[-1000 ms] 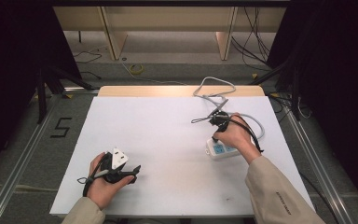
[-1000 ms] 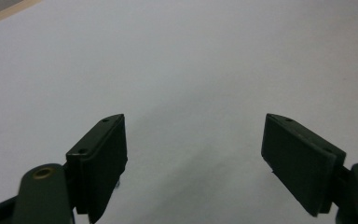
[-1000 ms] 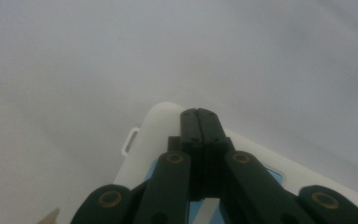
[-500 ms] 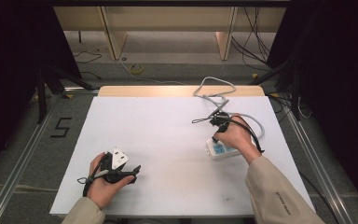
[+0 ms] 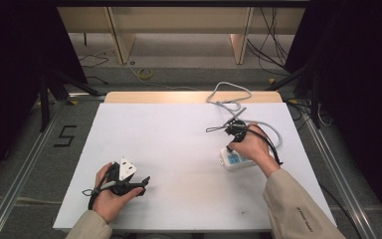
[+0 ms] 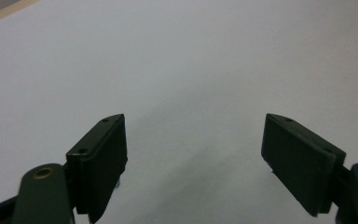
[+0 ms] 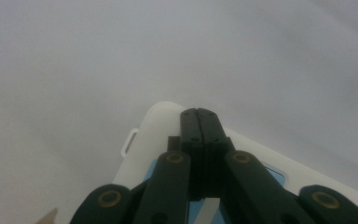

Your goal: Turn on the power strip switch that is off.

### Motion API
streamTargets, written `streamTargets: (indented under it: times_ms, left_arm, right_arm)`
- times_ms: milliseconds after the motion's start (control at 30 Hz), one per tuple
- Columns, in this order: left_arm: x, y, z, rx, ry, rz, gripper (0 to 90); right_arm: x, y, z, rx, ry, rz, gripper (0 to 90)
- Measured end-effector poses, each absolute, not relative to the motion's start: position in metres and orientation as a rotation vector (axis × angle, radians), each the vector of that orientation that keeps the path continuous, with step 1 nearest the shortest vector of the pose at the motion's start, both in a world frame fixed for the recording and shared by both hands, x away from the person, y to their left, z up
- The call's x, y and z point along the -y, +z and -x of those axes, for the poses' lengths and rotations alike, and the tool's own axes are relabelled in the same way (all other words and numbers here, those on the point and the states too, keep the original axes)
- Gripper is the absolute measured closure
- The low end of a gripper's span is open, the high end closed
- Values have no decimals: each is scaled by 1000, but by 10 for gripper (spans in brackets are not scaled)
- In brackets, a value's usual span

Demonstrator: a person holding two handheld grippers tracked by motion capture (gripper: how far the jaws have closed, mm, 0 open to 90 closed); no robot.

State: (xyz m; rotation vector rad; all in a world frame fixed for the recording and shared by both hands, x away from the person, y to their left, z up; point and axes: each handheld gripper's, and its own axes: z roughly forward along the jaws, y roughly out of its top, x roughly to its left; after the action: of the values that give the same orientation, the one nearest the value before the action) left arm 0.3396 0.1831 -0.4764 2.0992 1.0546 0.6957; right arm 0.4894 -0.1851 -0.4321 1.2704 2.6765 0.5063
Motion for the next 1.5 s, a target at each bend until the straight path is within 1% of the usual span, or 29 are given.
streamTargets:
  times_ms: [300,667,1167,1500]
  left_arm:
    - [-183,-477,-340,-1054,694,-2100,222]
    - [-184,-478,-339,-1055,688,-2109,221]
    - [-183,-479,-339,-1060,684,-2108,219]
    - [-183,-479,-339,-1062,680,-2112,216]
  right_arm:
    - [192,-429,-484,-2647,551,-1254,881]
    - [203,-423,-471,-2627,641,-1238,817]
    - [229,-426,-439,-2584,782,-1221,719]
    - [246,-429,-422,-2543,859,-1225,625]
